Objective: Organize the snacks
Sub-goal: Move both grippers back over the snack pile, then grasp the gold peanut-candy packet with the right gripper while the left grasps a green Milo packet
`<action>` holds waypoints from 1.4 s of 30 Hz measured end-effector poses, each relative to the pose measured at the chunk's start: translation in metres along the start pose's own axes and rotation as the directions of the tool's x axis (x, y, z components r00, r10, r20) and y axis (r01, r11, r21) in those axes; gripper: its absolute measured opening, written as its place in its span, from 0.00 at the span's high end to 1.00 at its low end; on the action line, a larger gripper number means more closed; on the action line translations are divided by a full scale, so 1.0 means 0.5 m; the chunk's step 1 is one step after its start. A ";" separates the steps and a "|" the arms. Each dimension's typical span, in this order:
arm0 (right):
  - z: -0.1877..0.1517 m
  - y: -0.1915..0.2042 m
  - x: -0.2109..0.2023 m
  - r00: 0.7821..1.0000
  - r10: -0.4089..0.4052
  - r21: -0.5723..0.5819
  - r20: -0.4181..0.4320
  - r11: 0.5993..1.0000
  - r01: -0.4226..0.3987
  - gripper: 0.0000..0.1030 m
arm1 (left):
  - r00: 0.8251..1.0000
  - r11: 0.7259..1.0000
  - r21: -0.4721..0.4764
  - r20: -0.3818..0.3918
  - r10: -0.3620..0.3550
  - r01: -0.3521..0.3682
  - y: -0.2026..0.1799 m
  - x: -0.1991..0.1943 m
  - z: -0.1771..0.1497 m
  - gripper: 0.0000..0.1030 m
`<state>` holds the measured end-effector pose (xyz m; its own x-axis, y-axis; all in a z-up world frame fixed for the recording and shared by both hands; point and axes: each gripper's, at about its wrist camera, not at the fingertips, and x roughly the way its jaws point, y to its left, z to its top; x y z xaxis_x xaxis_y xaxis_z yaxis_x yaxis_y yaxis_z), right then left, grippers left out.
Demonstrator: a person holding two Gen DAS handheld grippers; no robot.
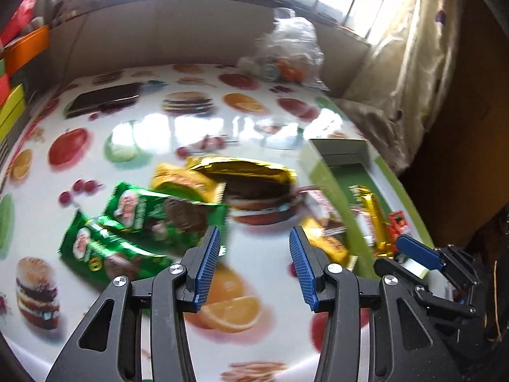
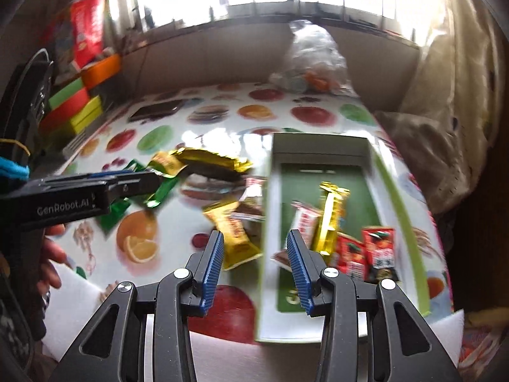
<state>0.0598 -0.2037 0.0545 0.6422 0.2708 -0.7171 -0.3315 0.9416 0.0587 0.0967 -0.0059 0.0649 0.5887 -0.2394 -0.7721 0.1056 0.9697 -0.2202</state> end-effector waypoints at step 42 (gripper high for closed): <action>0.036 0.118 0.140 0.985 -0.001 -0.190 -0.170 0.981 -0.031 0.70 | 0.978 0.971 -0.131 -0.091 0.188 -0.199 0.200 0.009 -0.069 0.49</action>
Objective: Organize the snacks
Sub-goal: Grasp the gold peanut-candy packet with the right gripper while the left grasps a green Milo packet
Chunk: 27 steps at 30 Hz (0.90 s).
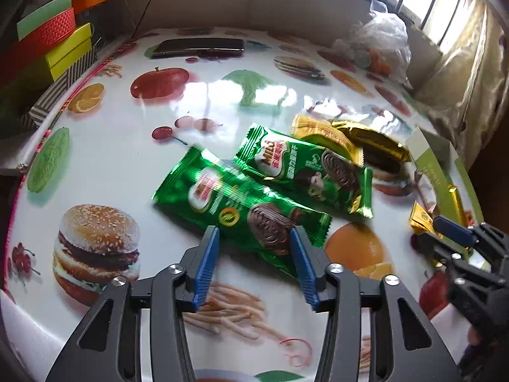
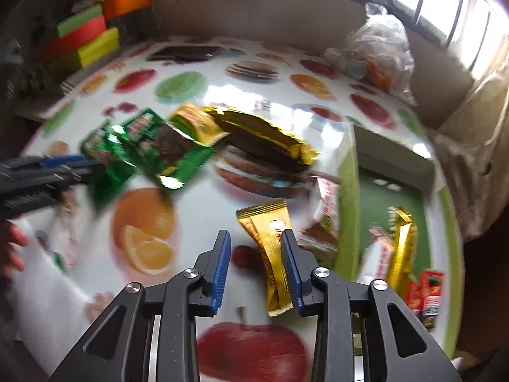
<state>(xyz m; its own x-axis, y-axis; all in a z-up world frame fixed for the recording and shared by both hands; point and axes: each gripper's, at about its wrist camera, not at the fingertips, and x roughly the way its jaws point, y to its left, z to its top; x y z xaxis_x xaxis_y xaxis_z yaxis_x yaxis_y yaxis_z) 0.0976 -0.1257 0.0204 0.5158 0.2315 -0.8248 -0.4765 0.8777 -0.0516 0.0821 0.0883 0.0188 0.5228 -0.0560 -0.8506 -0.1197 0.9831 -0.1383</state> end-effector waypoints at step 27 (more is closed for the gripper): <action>0.001 -0.004 0.035 0.995 -0.071 -0.091 -0.068 0.994 0.065 0.65 | 1.000 1.000 0.010 0.008 0.026 -0.026 0.059 -0.013 0.006 0.48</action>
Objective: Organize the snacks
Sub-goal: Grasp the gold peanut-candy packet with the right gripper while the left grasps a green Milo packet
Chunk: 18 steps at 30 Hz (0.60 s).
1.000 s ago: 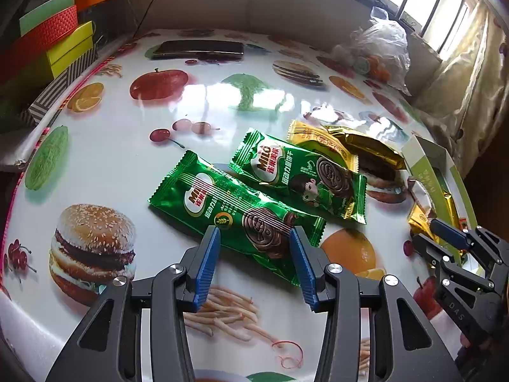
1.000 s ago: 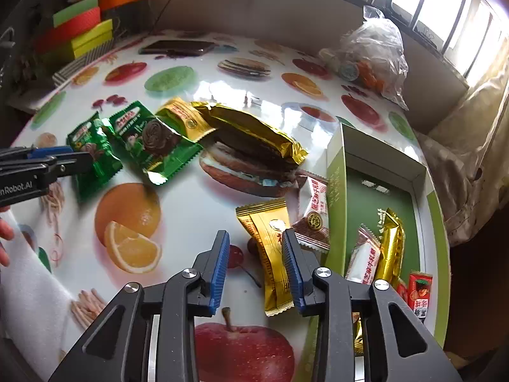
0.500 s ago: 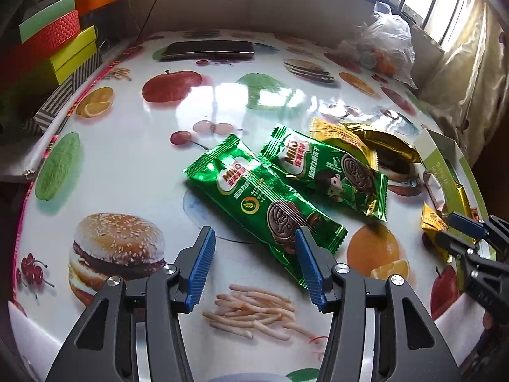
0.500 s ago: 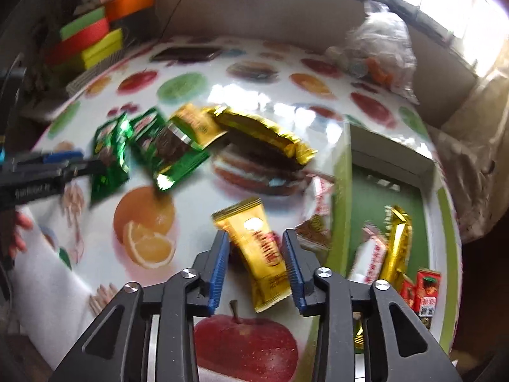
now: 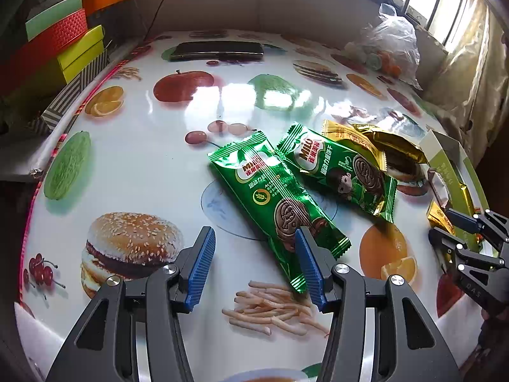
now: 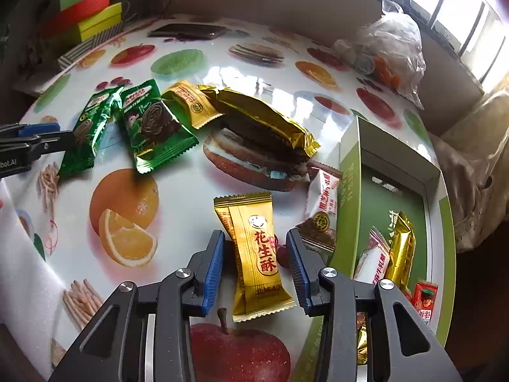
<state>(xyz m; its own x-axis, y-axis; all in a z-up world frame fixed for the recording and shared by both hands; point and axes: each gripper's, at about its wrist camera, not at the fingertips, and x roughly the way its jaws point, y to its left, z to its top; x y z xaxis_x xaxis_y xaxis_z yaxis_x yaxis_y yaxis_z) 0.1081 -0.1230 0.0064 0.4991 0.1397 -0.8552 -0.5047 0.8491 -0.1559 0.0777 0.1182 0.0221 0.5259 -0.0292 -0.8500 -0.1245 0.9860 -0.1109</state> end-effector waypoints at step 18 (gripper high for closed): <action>-0.008 0.076 -0.023 0.993 0.110 0.034 0.049 0.993 -0.112 0.79 | 1.000 1.000 -0.029 0.023 0.013 -0.012 -0.038 0.012 0.045 0.48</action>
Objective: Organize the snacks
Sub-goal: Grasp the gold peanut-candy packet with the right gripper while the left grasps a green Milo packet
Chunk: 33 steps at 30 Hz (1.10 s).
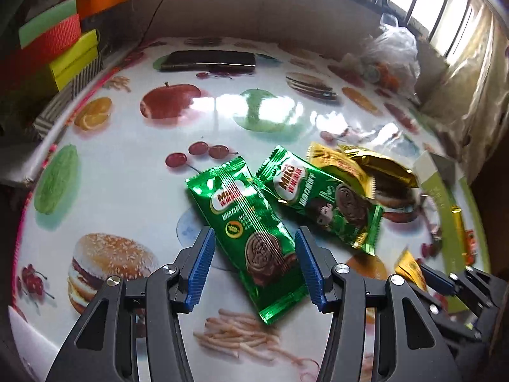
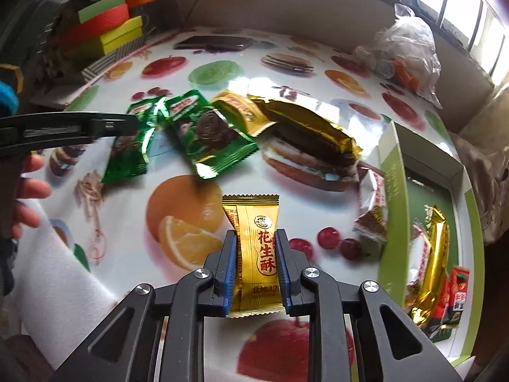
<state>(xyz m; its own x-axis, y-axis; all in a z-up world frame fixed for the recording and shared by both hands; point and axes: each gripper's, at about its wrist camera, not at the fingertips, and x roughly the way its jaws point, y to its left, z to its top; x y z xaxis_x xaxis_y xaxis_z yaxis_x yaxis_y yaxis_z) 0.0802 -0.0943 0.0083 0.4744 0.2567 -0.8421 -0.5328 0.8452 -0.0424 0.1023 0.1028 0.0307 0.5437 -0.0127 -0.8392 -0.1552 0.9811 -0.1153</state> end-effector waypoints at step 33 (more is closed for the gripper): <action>-0.015 -0.005 0.005 0.999 0.037 0.058 0.005 0.998 -0.037 0.78 | 0.993 0.992 0.044 -0.012 0.119 -0.118 0.007 0.036 -0.004 0.55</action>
<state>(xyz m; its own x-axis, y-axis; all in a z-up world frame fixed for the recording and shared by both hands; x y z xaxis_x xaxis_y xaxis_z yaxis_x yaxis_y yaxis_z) 0.0775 -0.0992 0.0022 0.4576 0.2898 -0.8406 -0.5081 0.8611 0.0203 0.1099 0.1056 0.0141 0.5115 0.1019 -0.8532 -0.1824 0.9832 0.0081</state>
